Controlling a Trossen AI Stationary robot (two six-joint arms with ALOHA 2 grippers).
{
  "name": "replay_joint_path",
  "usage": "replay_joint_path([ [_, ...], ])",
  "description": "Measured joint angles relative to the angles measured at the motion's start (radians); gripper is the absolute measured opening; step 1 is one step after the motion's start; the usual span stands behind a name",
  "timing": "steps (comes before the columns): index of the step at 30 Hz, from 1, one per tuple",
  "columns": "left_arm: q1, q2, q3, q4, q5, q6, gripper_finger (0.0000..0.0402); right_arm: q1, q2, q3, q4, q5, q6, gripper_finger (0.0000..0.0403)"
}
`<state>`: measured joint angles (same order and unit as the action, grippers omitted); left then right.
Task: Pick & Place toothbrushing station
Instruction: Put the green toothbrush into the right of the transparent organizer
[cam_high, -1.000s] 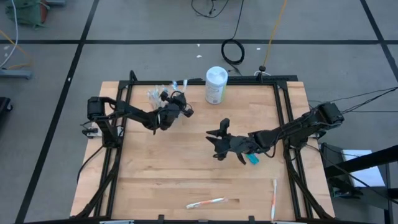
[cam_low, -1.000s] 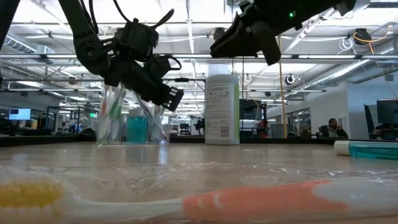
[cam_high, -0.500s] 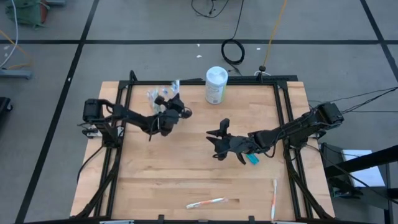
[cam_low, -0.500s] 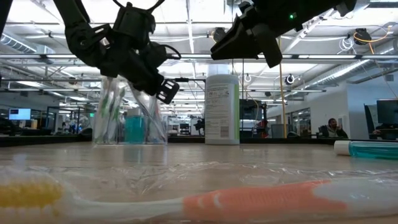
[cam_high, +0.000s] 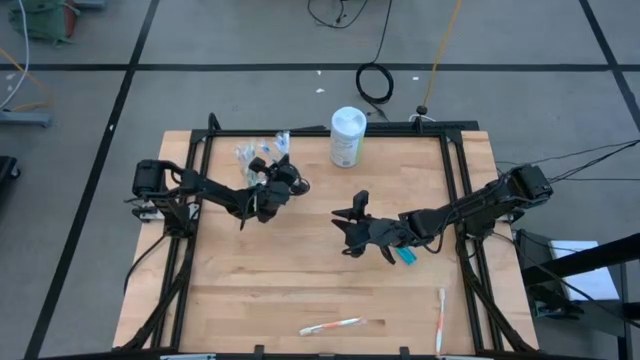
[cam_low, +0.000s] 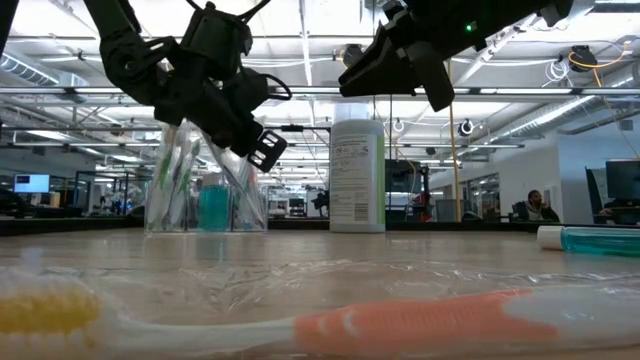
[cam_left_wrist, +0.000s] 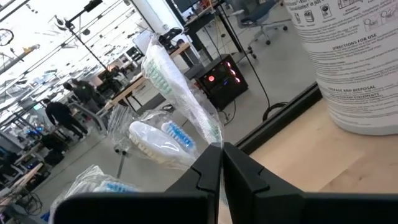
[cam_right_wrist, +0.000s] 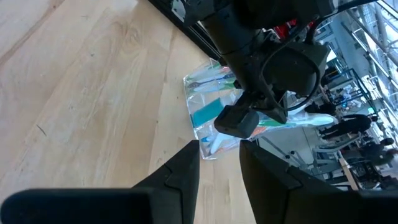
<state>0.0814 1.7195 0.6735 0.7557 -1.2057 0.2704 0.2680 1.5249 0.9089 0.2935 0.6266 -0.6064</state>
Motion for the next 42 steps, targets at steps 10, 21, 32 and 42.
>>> replay_joint_path([
  [10,0.047,0.000,0.000,-0.158,0.087,-0.133,0.0010,0.000,0.000,0.000,0.000,0.000,-0.010,0.0109],
  [21,0.067,0.000,0.000,-0.188,0.315,-0.175,0.0021,0.000,0.000,0.000,0.000,0.000,-0.011,0.0109],
  [32,0.069,0.000,0.000,-0.211,0.289,-0.201,0.0021,0.000,0.000,0.000,0.000,0.000,-0.011,0.0109],
  [42,0.069,0.000,0.008,-0.227,0.307,-0.205,0.0025,0.000,0.000,0.000,0.000,0.000,-0.011,0.0109],
])
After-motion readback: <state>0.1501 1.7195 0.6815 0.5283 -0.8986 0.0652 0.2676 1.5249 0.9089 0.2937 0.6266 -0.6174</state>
